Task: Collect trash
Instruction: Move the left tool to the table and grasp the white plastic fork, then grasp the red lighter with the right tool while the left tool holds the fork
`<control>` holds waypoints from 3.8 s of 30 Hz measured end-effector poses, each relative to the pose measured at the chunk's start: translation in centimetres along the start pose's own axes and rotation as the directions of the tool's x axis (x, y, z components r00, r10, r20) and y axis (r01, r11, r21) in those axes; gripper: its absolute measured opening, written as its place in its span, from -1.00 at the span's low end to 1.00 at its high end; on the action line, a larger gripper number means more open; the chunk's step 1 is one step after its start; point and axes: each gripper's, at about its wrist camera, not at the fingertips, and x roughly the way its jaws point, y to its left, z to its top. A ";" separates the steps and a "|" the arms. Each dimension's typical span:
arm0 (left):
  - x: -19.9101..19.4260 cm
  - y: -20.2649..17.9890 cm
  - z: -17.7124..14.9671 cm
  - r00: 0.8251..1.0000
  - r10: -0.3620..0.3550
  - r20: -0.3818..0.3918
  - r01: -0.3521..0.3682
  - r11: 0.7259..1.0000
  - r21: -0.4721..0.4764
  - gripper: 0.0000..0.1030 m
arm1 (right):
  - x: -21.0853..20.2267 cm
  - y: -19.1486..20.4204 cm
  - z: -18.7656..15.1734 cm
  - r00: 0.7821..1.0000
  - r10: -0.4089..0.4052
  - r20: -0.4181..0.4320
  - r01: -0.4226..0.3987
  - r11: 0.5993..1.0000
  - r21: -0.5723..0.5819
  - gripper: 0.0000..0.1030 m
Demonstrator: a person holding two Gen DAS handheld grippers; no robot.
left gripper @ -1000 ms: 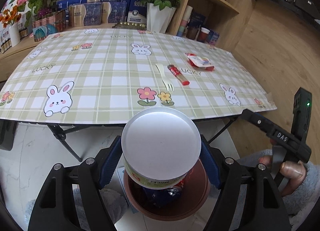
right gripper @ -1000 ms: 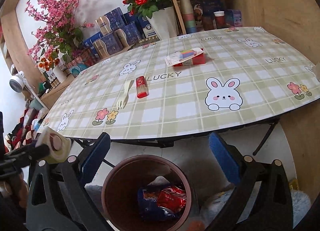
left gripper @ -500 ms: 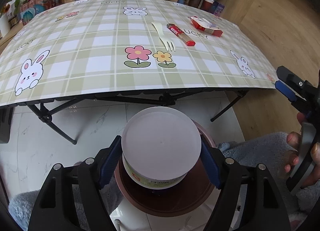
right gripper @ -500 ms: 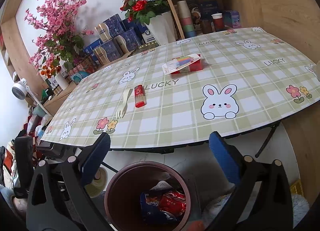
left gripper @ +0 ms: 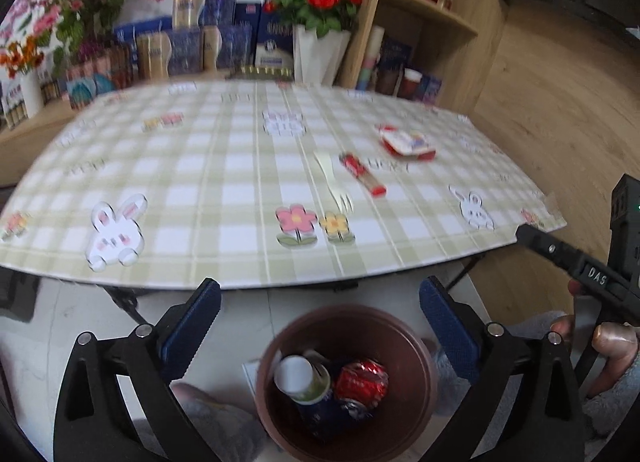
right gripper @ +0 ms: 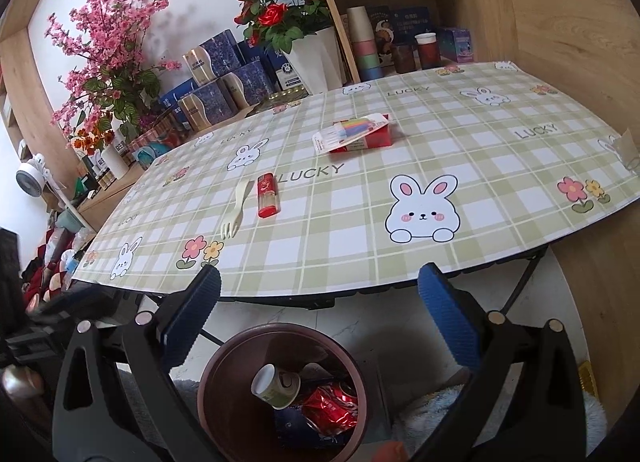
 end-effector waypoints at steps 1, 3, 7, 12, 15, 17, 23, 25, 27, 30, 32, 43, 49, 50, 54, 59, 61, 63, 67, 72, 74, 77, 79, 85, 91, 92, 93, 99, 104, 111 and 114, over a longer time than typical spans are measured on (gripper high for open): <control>-0.7 0.1 0.3 1.000 0.011 0.026 -0.012 1.000 0.011 0.88 | -0.1 0.2 0.0 1.000 -0.001 0.001 0.001 1.000 -0.006 0.89; -1.8 0.2 0.7 0.997 0.033 0.066 -0.034 0.999 0.021 0.88 | -0.2 0.5 0.2 1.000 0.001 0.003 -0.001 1.000 -0.020 0.89; -3.1 0.6 1.3 0.993 0.054 0.107 -0.057 0.998 0.019 0.88 | -0.6 1.5 0.4 1.000 0.008 0.008 -0.008 0.998 -0.054 0.89; -4.6 0.8 1.7 0.980 0.095 0.173 -0.103 0.994 0.039 0.88 | -0.7 2.7 0.7 0.999 0.039 -0.008 -0.039 0.994 -0.101 0.89; -4.5 1.4 2.1 0.983 0.096 0.156 -0.099 0.995 0.009 0.89 | -0.7 3.5 0.7 0.999 0.033 -0.010 -0.034 0.991 -0.132 0.89; -4.8 2.1 2.2 0.981 0.088 0.174 -0.082 0.996 -0.042 0.89 | -0.7 3.7 0.7 0.999 0.038 -0.012 -0.039 0.990 -0.134 0.89; -5.0 3.0 2.8 0.967 0.135 0.218 -0.125 0.990 -0.060 0.89 | -0.6 3.6 0.7 0.999 0.047 -0.022 -0.050 0.989 -0.137 0.89; -4.8 2.7 3.0 0.965 0.145 0.218 -0.141 0.989 -0.035 0.89 | -0.4 3.5 0.7 0.998 0.054 -0.032 -0.058 0.989 -0.136 0.89; -4.9 3.1 3.1 0.963 0.122 0.242 -0.108 0.992 -0.071 0.89 | -0.2 3.4 0.6 0.998 0.057 -0.041 -0.062 0.990 -0.130 0.89; -4.4 3.3 3.5 0.966 0.111 0.231 -0.091 0.991 -0.095 0.89 | 0.2 3.0 0.6 0.996 0.063 -0.056 -0.069 0.991 -0.112 0.89; -4.0 3.1 3.8 0.969 0.114 0.220 -0.099 0.992 -0.079 0.89 | 0.3 2.8 0.7 0.997 0.059 -0.059 -0.064 0.993 -0.103 0.89; 2.1 0.8 5.9 0.992 0.120 0.045 -0.121 0.993 0.010 0.88 | 1.6 0.1 1.8 0.998 -0.029 -0.058 0.026 0.998 -0.051 0.89; 7.4 0.1 7.5 0.998 0.024 -0.055 -0.024 1.000 -0.005 0.28 | 3.1 -1.0 2.3 0.998 -0.035 -0.046 0.031 0.996 -0.083 0.89; 8.7 -0.2 7.8 0.996 0.018 -0.085 -0.017 1.000 0.005 0.06 | 3.5 -1.3 2.3 0.998 -0.029 -0.050 0.025 0.997 -0.076 0.89; 12.6 -1.6 8.3 0.987 -0.003 -0.159 0.006 1.000 0.018 -0.29 | 4.6 -2.5 2.4 0.998 0.000 -0.060 -0.002 1.000 -0.029 0.89; 16.1 -2.6 8.8 0.976 0.002 -0.219 -0.004 1.000 -0.005 -0.29 | 5.7 -3.4 2.4 0.997 0.003 -0.073 -0.004 1.000 -0.015 0.88; 17.0 -2.9 8.8 0.972 0.018 -0.233 -0.016 1.000 0.010 -0.29 | 5.7 -3.7 2.4 0.998 0.000 -0.066 -0.001 1.000 -0.010 0.87; 17.8 -3.0 8.8 0.969 0.040 -0.244 -0.034 0.999 0.030 -0.29 | 5.8 -3.9 2.5 0.998 -0.006 -0.059 0.006 1.000 -0.005 0.87; 18.6 -3.1 8.6 0.961 0.076 -0.265 -0.065 0.997 0.050 -0.29 | 6.1 -4.5 2.5 0.998 -0.010 -0.064 0.011 1.000 0.012 0.87; 18.8 -3.6 8.4 0.965 0.103 -0.243 -0.079 0.991 0.105 -0.29 | 6.4 -4.4 2.4 0.997 -0.009 -0.072 0.010 1.000 0.009 0.86; 18.7 -3.6 8.4 0.965 0.102 -0.241 -0.077 0.991 0.109 -0.59 | 6.6 -4.3 2.4 0.997 -0.005 -0.077 0.006 1.000 0.006 0.86; 17.5 -2.5 8.7 0.974 0.043 -0.223 -0.035 0.999 0.042 -0.59 | 7.2 -3.7 2.5 0.995 0.006 -0.095 -0.007 1.000 -0.011 0.82; 16.4 -1.7 8.7 0.978 0.041 -0.203 -0.037 0.999 0.024 -0.59 | 8.0 -3.1 2.7 0.994 0.016 -0.112 -0.019 0.999 -0.027 0.75; 13.4 1.6 8.2 0.986 0.024 -0.163 -0.037 0.996 -0.080 -0.59 | 10.7 -0.6 4.4 0.989 0.065 -0.136 -0.074 0.995 -0.061 0.59; 10.3 3.6 8.2 0.994 0.031 -0.103 -0.045 0.990 -0.137 -0.60 | 15.7 3.2 6.7 0.974 0.080 -0.210 -0.110 0.984 -0.137 0.25; 9.9 3.9 8.3 0.995 0.031 -0.095 -0.045 0.989 -0.144 -0.60 | 16.7 3.7 7.0 0.968 0.085 -0.235 -0.119 0.983 -0.137 0.19; 9.6 4.1 8.3 0.996 0.031 -0.088 -0.044 0.988 -0.150 -0.60 | 17.7 4.1 7.1 0.962 0.084 -0.259 -0.123 0.983 -0.138 0.08; 8.0 4.9 7.9 0.997 0.025 -0.068 -0.037 0.984 -0.176 -0.60 | 20.6 6.6 8.0 0.959 0.014 -0.284 -0.078 0.973 -0.215 -0.13; 7.2 5.7 7.4 0.998 0.015 -0.059 -0.027 0.979 -0.201 -0.60 | 21.0 8.1 7.4 0.964 -0.084 -0.254 0.001 0.950 -0.312 -0.30; 6.1 5.7 6.9 0.999 0.001 -0.049 -0.011 0.980 -0.200 -0.60 | 20.5 8.1 7.2 0.958 -0.072 -0.277 -0.015 0.953 -0.302 -0.49; 5.3 5.6 6.7 0.999 -0.007 -0.040 -0.001 0.981 -0.194 -0.60 | 18.9 8.3 7.0 0.966 -0.031 -0.259 -0.045 0.959 -0.281 -0.49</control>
